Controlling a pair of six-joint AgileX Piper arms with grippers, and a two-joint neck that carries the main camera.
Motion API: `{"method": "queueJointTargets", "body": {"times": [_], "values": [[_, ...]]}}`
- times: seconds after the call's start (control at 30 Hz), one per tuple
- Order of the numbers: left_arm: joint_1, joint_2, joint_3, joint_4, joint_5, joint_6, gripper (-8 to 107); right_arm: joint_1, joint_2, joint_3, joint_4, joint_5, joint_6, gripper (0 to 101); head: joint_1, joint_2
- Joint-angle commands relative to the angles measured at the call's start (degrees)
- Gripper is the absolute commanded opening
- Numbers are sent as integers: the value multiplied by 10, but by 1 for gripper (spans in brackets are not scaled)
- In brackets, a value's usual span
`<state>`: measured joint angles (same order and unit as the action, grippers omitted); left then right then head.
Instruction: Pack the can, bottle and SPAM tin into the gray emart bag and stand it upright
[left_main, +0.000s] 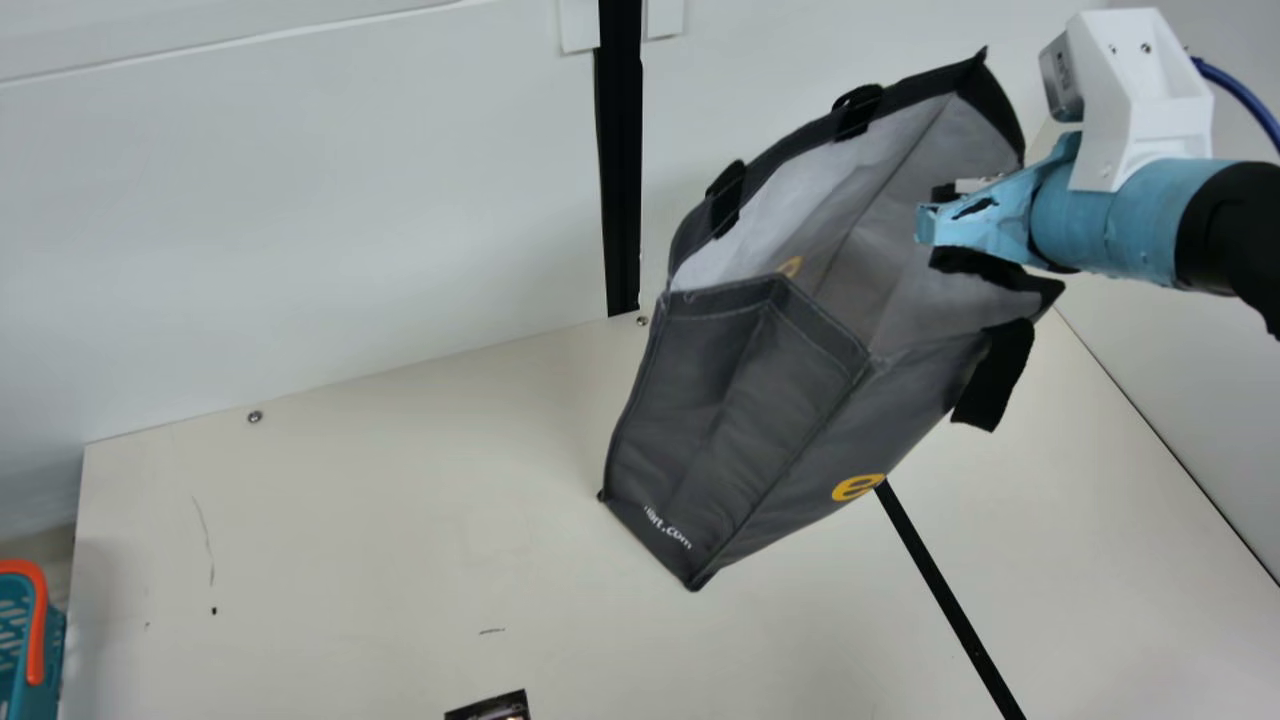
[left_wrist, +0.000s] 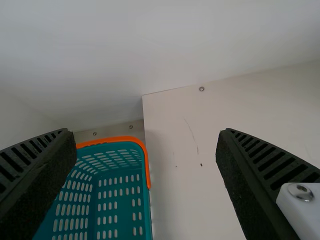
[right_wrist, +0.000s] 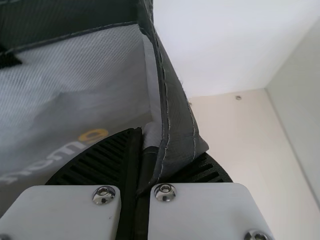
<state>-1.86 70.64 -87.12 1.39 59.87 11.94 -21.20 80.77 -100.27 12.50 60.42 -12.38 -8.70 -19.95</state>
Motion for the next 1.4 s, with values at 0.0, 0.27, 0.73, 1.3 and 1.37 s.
{"method": "queueJointTargets", "body": {"times": [0.0,0.27,0.73,1.3,1.37], "values": [[0,0,0,0,0,0,90,-2,2,-10,-21,7,1,0,-13,0],[0,0,0,0,0,0,90,-19,10,-52,-86,36,-2,0,-13,0],[0,0,0,0,0,0,90,-51,24,-105,-162,71,-9,0,-13,0],[0,0,0,0,0,0,90,-148,46,-128,-174,95,-30,0,-13,0],[0,0,0,0,0,0,90,-163,46,-126,-171,95,-33,0,-13,0]]}}
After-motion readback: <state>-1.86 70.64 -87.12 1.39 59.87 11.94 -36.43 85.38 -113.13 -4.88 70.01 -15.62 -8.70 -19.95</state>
